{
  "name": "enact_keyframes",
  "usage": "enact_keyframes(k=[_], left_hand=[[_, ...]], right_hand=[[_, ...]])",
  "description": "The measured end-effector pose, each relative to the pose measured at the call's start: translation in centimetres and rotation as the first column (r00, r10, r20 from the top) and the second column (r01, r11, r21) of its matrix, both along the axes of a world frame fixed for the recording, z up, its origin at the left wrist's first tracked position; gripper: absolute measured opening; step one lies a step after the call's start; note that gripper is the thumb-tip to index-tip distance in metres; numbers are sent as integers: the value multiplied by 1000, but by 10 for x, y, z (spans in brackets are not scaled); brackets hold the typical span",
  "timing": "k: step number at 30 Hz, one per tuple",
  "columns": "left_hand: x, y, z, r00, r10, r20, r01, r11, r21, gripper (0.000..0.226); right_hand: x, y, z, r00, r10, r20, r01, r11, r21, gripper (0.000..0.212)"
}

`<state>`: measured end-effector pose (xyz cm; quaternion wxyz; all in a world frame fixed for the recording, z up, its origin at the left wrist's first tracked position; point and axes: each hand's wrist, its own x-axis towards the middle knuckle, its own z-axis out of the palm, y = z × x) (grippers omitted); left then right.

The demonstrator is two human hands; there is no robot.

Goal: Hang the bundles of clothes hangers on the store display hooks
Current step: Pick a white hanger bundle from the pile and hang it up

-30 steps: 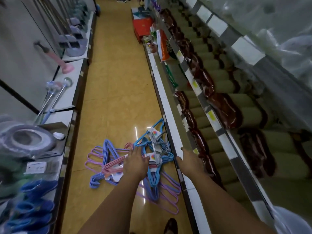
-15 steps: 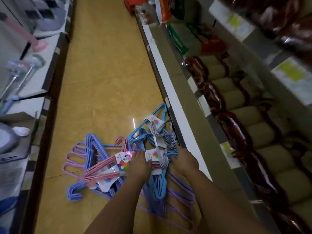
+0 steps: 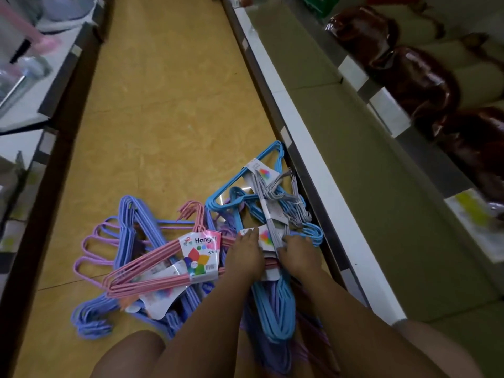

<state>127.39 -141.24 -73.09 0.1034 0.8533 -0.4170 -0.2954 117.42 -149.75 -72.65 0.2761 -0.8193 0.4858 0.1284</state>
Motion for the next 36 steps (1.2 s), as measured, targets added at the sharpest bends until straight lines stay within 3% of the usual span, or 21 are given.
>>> enact_keyframes(k=[11,17,21,25,27,29,32,36], left_hand=[[6,-8,-21,993,73,-93,-78,995,-57,45],[-9,-28,-9,931,191,-311,-246,958,-148,38],[-7,-36,2,705,425,-568,-584,802,-126,35],[8,-32,7,507,624,-595,-803,593,-63,24],[13,-26,12,410,638,-652,-857,514,-35,25],[15,-23,18,256,620,-742,-899,435,52,20],[16,-19,24,175,589,-789,-900,421,115,26],[15,-19,42,95,486,-869,-897,421,137,26]], right_hand=[[12,-1,-16,990,-143,-1,143,990,8,18],[14,11,1,978,-174,120,178,984,-28,8],[19,17,15,978,-70,195,82,995,-54,25],[30,19,21,972,58,227,-63,998,12,20],[36,19,28,951,-4,309,-21,997,77,16],[43,17,36,935,-93,341,85,996,37,17],[53,14,41,969,-83,232,91,995,-27,34],[71,4,46,952,-200,231,152,966,208,33]])
